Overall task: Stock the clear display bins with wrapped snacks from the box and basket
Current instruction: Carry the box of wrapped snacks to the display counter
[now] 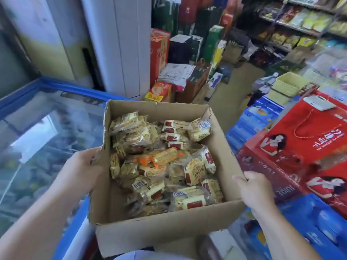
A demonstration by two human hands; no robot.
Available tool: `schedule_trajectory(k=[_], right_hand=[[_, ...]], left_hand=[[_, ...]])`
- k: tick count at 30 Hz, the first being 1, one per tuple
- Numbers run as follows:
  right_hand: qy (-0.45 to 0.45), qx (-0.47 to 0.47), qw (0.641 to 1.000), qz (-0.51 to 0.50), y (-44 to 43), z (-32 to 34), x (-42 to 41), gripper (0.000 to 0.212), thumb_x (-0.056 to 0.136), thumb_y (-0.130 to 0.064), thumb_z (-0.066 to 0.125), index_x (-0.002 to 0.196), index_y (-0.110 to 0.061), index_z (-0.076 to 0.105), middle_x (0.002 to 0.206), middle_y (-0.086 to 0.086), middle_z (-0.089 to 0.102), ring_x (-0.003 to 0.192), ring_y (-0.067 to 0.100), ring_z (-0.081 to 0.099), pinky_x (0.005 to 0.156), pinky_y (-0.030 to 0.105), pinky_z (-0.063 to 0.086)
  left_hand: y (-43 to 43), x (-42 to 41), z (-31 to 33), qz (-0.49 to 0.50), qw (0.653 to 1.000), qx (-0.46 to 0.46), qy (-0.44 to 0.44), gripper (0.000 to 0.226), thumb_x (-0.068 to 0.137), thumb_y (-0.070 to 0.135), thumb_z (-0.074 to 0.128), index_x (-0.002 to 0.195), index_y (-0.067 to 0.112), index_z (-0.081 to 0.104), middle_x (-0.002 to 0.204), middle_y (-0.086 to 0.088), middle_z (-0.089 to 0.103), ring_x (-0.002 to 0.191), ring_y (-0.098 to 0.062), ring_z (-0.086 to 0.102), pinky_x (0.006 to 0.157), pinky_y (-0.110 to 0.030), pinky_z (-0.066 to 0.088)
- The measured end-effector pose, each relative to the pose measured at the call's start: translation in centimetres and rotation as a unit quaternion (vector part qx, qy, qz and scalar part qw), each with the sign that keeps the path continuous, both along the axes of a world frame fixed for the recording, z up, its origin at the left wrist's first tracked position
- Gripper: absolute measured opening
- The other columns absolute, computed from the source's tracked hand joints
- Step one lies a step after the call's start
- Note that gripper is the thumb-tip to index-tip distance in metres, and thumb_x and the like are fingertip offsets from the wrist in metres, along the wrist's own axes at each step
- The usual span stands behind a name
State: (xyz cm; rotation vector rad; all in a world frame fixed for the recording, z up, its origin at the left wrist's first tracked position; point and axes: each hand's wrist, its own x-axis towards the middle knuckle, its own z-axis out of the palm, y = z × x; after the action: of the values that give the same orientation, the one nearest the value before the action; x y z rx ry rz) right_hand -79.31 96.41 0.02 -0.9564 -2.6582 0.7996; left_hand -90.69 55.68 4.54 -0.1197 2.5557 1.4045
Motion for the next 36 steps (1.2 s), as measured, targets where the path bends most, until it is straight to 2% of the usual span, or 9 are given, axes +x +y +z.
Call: schedule_trajectory(k=[3,7,17,20,23,26,29,32,36], right_hand=[[-0.011,0.0,0.998,-0.056,3.2,0.7,-4.4,0.059,0.086,-0.018,0.074,0.054,-0.015,0.025,0.052,0.004,0.022,0.054,0.026,0.027,0.054,0.04,0.019],[0.005,-0.013,0.993,-0.118,7.4,0.8,-9.9,0.065,0.086,-0.015,0.074,0.054,-0.021,0.019,0.051,-0.001,0.018,0.052,0.022,0.024,0.054,0.038,0.02],[-0.014,-0.031,0.983,-0.18,24.2,-2.7,-27.4,0.061,0.083,-0.015,0.077,0.044,-0.014,0.03,0.037,-0.002,0.034,0.044,0.021,0.029,0.048,0.036,0.024],[-0.011,-0.036,0.984,-0.176,30.7,-2.5,-33.5,0.056,0.083,-0.016,0.077,0.042,-0.015,0.039,0.039,-0.004,0.041,0.043,0.017,0.035,0.047,0.03,0.027],[-0.014,-0.03,0.984,-0.174,36.2,-1.7,-39.2,0.063,0.082,-0.016,0.077,0.043,-0.015,0.028,0.04,-0.002,0.028,0.044,0.019,0.032,0.047,0.031,0.026],[-0.018,-0.038,0.981,-0.19,41.3,-1.5,-44.4,0.059,0.086,-0.021,0.074,0.047,-0.013,0.03,0.046,0.0,0.028,0.05,0.025,0.033,0.051,0.04,0.028],[-0.026,-0.043,0.977,-0.207,45.9,-2.0,-49.1,0.052,0.089,-0.026,0.071,0.055,-0.003,0.041,0.053,0.015,0.037,0.054,0.03,0.038,0.053,0.041,0.034],[-0.029,-0.045,0.971,-0.232,50.4,-2.9,-54.0,0.053,0.089,-0.027,0.071,0.054,-0.009,0.035,0.059,0.01,0.037,0.055,0.03,0.04,0.053,0.038,0.028],[-0.029,-0.064,0.96,-0.271,56.3,-4.0,-61.3,0.053,0.089,-0.024,0.072,0.054,-0.011,0.034,0.053,0.007,0.036,0.052,0.028,0.038,0.052,0.038,0.026]], left_hand=[[4.7,-9.5,0.5,-0.053,0.998,-0.024,-0.008,0.047,0.069,0.012,0.047,0.097,0.04,0.074,0.064,-0.009,0.07,0.044,-0.023,0.056,0.045,-0.025,0.044],[11.6,-20.2,0.9,-0.106,0.994,-0.03,-0.015,0.049,0.074,0.005,0.048,0.1,0.036,0.075,0.075,-0.007,0.075,0.063,-0.04,0.068,0.054,-0.04,0.055],[31.8,-42.1,-0.5,-0.166,0.985,-0.047,0.006,0.055,0.08,-0.006,0.053,0.095,0.041,0.079,0.077,0.0,0.078,0.075,-0.031,0.074,0.071,-0.042,0.06],[38.3,-47.6,0.4,-0.147,0.987,-0.058,0.005,0.058,0.082,-0.008,0.054,0.09,0.045,0.076,0.077,0.005,0.078,0.07,-0.02,0.072,0.064,-0.032,0.056],[44.1,-53.0,1.6,-0.158,0.986,-0.043,0.001,0.051,0.077,-0.008,0.051,0.092,0.032,0.079,0.075,-0.004,0.077,0.069,-0.029,0.07,0.067,-0.041,0.058],[49.7,-58.6,2.3,-0.156,0.986,-0.05,0.011,0.036,0.061,0.01,0.047,0.085,0.016,0.073,0.072,-0.014,0.072,0.065,-0.03,0.063,0.062,-0.043,0.055],[55.1,-64.4,2.1,-0.165,0.984,-0.073,-0.002,0.023,0.071,0.0,0.048,0.082,0.009,0.066,0.078,-0.032,0.065,0.057,-0.027,0.054,0.06,-0.037,0.041],[60.7,-70.9,1.1,-0.182,0.98,-0.079,-0.013,0.037,0.078,-0.008,0.047,0.086,0.018,0.073,0.077,-0.027,0.07,0.056,-0.046,0.061,0.057,-0.038,0.045],[69.2,-80.2,-0.8,-0.226,0.97,-0.093,-0.012,0.033,0.081,-0.009,0.047,0.085,0.013,0.071,0.074,-0.026,0.069,0.059,-0.043,0.062,0.057,-0.037,0.045]])
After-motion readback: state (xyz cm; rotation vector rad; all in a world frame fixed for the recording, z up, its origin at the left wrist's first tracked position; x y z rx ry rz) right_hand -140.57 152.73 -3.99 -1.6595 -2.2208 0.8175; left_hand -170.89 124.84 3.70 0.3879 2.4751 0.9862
